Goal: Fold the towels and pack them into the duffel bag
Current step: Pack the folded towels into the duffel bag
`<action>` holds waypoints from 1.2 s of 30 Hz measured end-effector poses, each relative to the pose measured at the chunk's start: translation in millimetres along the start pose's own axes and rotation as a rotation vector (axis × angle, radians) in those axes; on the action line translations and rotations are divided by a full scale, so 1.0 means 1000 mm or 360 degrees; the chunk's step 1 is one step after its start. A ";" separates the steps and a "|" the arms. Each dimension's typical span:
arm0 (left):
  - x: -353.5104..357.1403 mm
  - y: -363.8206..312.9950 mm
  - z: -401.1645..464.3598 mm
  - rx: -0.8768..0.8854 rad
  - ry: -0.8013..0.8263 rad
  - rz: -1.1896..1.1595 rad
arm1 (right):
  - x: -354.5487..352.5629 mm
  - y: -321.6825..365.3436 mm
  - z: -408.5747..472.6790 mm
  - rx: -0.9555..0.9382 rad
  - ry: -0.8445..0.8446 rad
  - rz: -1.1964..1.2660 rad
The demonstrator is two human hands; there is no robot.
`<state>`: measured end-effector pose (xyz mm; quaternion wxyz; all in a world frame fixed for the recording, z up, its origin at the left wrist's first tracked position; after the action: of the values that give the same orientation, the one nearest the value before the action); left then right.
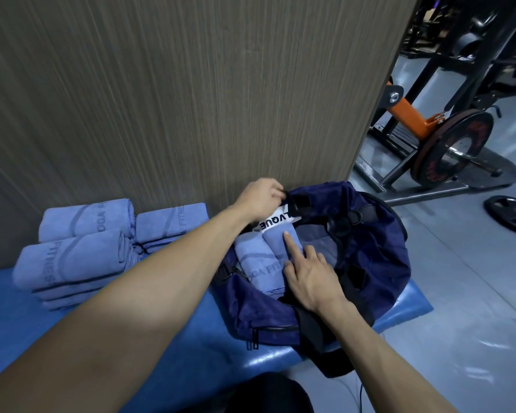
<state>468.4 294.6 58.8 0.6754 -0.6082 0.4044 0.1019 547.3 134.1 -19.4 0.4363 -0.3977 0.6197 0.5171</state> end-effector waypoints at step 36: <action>-0.139 0.130 -0.060 -0.0142 -0.0225 0.1381 | -0.034 0.106 0.025 -0.0478 -0.0406 0.0118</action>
<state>270.7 320.8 60.3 0.5693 -0.4021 0.5703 0.4348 460.2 176.2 41.8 0.4277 -0.3664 0.4895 0.6657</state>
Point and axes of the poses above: each hand's wrist, its own z-axis towards the middle knuckle, its own x-axis out of the palm, y = z × x, the point moved 8 cm from there along z, towards the middle knuckle, and after that the axes turned 5 degrees about -x, right-handed, at the moved point
